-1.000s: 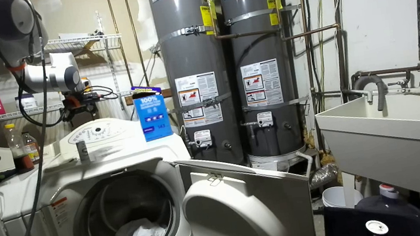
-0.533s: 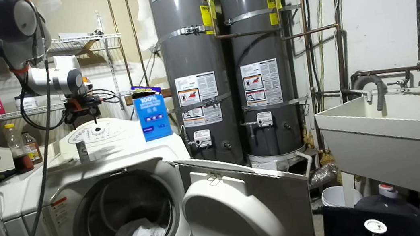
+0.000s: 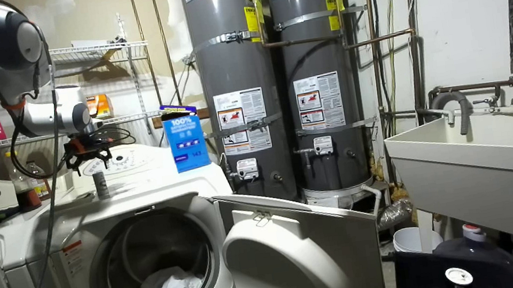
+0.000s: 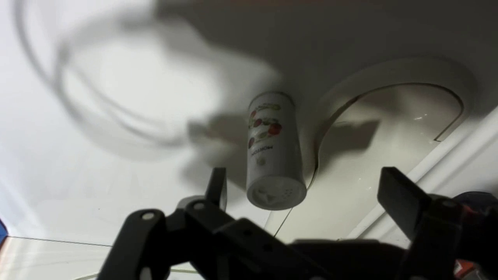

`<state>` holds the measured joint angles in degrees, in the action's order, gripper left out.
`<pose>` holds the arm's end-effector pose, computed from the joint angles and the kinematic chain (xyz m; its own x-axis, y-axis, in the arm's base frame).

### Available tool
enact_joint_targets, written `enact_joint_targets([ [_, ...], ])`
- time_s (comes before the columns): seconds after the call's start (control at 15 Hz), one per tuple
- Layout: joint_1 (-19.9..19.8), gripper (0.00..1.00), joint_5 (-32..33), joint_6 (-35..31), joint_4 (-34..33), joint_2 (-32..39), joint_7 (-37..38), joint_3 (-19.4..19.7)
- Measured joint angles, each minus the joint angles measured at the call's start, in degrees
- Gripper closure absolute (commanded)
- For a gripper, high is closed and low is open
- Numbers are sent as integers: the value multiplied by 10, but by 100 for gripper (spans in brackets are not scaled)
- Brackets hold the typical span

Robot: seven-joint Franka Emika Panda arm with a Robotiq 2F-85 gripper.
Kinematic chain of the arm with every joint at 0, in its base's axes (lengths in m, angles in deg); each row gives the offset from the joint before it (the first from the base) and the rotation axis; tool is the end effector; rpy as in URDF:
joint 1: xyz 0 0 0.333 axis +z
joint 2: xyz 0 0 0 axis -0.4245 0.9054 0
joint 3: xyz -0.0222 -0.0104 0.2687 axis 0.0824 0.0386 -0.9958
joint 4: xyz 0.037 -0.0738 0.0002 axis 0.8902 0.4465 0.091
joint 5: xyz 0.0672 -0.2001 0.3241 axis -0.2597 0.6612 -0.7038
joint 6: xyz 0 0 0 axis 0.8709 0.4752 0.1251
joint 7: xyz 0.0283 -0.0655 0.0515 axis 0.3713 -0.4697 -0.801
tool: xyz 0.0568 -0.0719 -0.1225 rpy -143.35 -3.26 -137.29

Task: Put the white container on the black table.

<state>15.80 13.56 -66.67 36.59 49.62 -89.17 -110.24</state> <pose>0.3856 0.6367 0.2322 0.1800 0.8855 0.4283 0.9780 -0.2080 0.0188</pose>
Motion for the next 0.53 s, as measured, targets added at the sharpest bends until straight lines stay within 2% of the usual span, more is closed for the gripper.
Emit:
enact_joint_targets([
  [0.2, 20, 0, 0, 0, -17, 16, 16, 23],
  [0.53, 33, 3, 0, -10, -51, 45, 18, 40],
])
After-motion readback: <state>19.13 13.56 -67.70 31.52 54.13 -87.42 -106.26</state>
